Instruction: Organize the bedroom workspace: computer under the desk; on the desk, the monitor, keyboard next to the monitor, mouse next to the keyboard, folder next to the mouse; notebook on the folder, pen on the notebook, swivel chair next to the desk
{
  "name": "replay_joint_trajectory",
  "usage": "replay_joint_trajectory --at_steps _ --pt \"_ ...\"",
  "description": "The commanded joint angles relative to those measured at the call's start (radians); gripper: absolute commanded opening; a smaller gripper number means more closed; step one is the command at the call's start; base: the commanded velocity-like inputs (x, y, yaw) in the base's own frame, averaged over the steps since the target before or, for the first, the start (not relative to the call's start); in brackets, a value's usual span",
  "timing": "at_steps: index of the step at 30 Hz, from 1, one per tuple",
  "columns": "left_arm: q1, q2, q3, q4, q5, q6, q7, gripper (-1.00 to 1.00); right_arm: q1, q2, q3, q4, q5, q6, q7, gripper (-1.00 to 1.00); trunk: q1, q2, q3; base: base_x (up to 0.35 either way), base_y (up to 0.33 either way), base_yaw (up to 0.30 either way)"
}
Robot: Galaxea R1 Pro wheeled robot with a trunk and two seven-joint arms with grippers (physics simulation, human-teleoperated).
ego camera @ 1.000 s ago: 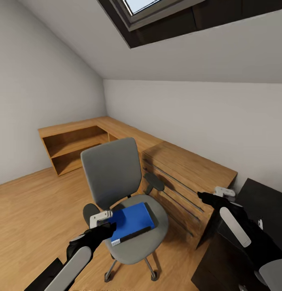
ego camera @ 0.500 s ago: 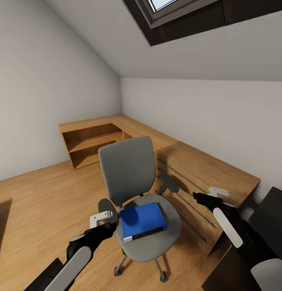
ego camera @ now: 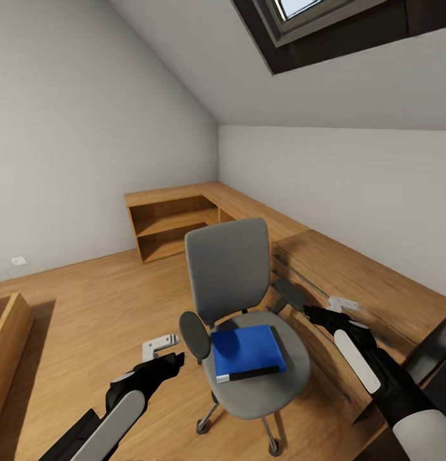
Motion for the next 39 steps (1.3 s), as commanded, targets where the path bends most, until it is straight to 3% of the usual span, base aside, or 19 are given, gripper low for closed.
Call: replay_joint_trajectory --at_steps 1,12,22,34,39 --pt "-0.002 0.001 -0.002 -0.001 0.005 0.002 0.007 1.0 -0.001 -0.001 0.003 -0.002 -0.01 0.001 -0.01 1.0 0.0 -0.001 0.0 0.0 0.0 0.25" --pt "-0.002 0.004 0.0 -0.001 0.004 0.002 0.007 1.0 -0.001 0.006 0.004 0.0 0.013 0.001 -0.01 1.0 0.0 -0.001 0.01 0.0 0.0 0.238" --pt "-0.002 0.005 0.0 -0.001 0.004 -0.039 0.006 1.0 -0.001 0.033 0.005 0.004 0.044 0.002 -0.009 1.0 0.0 -0.001 0.02 0.041 0.0 0.215" --pt "-0.002 0.005 0.0 -0.001 0.004 -0.048 0.005 1.0 -0.001 0.036 0.006 0.037 0.046 0.003 0.0 1.0 0.0 -0.001 0.021 0.136 0.0 0.018" --pt "-0.002 0.002 0.007 -0.001 0.009 -0.048 0.008 1.0 -0.001 0.036 0.005 0.035 0.047 0.003 0.0 1.0 0.019 -0.036 0.005 0.002 0.0 0.0"
